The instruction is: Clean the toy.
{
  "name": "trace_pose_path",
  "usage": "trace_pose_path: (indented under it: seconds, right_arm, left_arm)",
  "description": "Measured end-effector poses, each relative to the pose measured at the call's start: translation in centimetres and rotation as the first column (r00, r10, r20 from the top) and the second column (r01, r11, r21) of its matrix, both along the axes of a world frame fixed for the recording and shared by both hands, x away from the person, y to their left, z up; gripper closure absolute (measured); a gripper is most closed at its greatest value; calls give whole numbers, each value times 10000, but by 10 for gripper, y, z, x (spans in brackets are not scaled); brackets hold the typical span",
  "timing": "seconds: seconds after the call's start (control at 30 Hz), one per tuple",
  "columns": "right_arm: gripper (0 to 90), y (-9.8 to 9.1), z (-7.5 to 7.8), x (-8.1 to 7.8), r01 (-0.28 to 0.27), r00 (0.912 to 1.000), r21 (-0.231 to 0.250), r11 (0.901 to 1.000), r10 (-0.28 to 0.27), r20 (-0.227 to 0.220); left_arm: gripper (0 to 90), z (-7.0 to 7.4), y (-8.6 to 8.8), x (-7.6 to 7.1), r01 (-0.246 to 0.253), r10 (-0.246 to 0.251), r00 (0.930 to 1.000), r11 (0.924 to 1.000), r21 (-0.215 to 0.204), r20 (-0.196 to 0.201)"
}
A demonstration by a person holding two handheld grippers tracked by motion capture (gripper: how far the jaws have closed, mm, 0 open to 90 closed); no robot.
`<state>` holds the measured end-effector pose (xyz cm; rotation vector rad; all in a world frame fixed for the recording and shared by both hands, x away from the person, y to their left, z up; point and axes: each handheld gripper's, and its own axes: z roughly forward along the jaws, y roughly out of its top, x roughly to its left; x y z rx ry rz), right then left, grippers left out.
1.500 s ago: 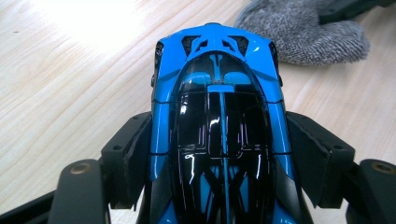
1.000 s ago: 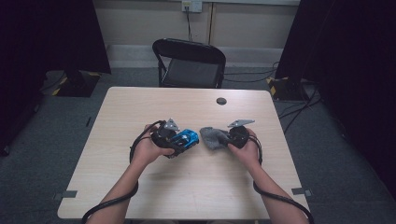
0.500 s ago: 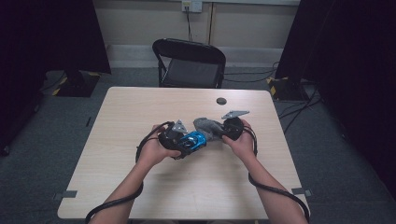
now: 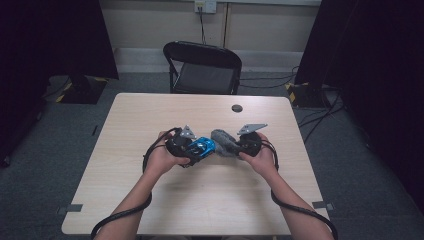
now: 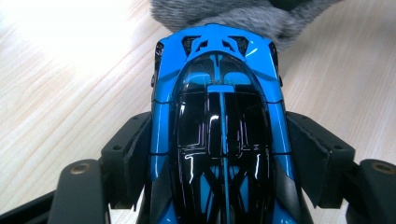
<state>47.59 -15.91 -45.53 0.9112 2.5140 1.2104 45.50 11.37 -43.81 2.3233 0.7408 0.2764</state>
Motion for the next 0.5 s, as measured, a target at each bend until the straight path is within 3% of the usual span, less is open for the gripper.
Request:
trace_pose_path:
  seconds: [0.3, 0.5]
  right_arm:
    - [772, -14, -4, 0, 406, 9988, 57, 9992, -404, -269]
    - [772, -10, -2, -4, 127, 9996, 304, 9995, -118, -275]
  left_arm:
    - [281, 5, 1, -1, -44, 47, 9999, 9997, -238, 145]
    - [281, 2, -1, 6, -256, 258, 9996, 9996, -143, 126]
